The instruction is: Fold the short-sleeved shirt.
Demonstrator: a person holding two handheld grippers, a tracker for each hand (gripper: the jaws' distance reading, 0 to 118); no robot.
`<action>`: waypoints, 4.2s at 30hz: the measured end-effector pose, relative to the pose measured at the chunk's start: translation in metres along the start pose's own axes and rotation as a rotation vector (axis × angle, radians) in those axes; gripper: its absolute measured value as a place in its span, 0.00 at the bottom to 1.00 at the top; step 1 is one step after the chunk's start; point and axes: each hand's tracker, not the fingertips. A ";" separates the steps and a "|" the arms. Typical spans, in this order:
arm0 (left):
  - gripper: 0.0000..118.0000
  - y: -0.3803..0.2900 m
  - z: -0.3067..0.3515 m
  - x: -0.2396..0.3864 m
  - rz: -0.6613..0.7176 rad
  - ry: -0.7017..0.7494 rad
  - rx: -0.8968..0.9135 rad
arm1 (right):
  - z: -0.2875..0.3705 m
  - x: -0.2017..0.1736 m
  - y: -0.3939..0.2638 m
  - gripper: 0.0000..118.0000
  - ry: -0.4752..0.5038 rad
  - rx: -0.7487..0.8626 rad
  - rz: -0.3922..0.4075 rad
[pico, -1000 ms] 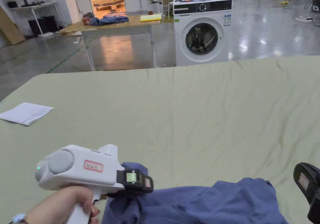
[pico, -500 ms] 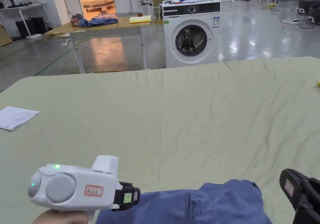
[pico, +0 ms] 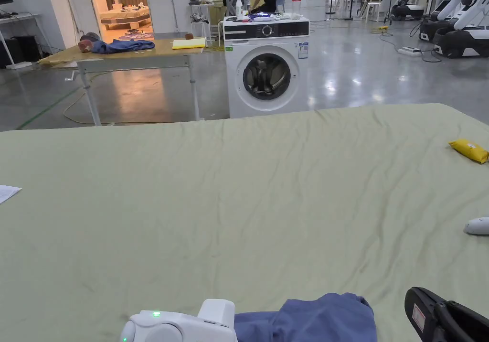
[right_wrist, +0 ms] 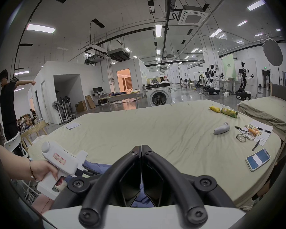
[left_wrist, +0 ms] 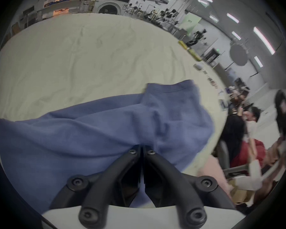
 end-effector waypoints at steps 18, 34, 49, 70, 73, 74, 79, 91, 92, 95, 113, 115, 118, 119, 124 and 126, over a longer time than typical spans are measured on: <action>0.90 -0.058 0.166 -0.222 0.538 -0.366 0.258 | -0.010 -0.026 0.007 0.00 0.041 -0.026 0.045; 0.71 -0.033 0.042 -0.201 0.540 -0.659 0.166 | -0.014 -0.047 0.011 0.00 0.049 -0.070 0.058; 0.01 -0.027 0.160 -0.157 0.314 0.248 0.155 | -0.013 -0.039 0.006 0.00 0.070 -0.063 0.033; 0.66 0.047 0.035 -0.019 0.448 -0.155 0.068 | 0.016 0.000 0.001 0.00 0.033 -0.028 -0.052; 0.69 0.046 0.049 -0.017 0.405 -0.191 0.171 | 0.019 0.007 0.000 0.00 0.019 -0.025 -0.061; 0.69 0.046 0.056 -0.017 0.367 -0.183 0.199 | 0.019 0.009 0.000 0.00 0.015 -0.025 -0.063; 0.67 0.031 0.098 -0.012 0.157 0.017 0.247 | 0.016 0.018 -0.002 0.00 0.004 -0.022 -0.080; 0.01 0.018 -0.019 0.019 -0.061 0.032 0.025 | 0.014 0.026 -0.011 0.00 -0.018 -0.056 -0.097; 0.01 0.016 -0.031 0.018 -0.046 0.036 0.009 | 0.014 0.026 -0.011 0.00 -0.020 -0.058 -0.097; 0.01 0.013 -0.060 0.013 0.016 -0.002 0.009 | 0.013 0.027 -0.012 0.00 -0.026 -0.065 -0.094; 0.01 -0.058 0.183 0.043 -0.312 0.454 0.920 | 0.005 -0.021 0.044 0.00 0.066 0.210 0.045; 0.01 -0.077 0.201 0.042 -0.286 0.504 1.027 | 0.005 -0.025 0.052 0.00 0.016 0.313 0.083; 0.00 -0.100 0.206 0.036 -0.251 0.555 1.159 | 0.003 -0.028 0.045 0.00 -0.091 0.428 0.072; 0.00 -0.107 0.203 0.035 -0.253 0.585 1.172 | 0.002 -0.030 0.039 0.00 -0.135 0.440 0.070; 0.00 -0.113 0.191 0.031 -0.209 0.569 1.140 | 0.003 -0.022 0.021 0.00 -0.195 0.341 -0.018; 0.00 -0.111 0.193 0.030 -0.222 0.554 1.140 | 0.004 -0.018 0.026 0.00 -0.207 0.325 -0.002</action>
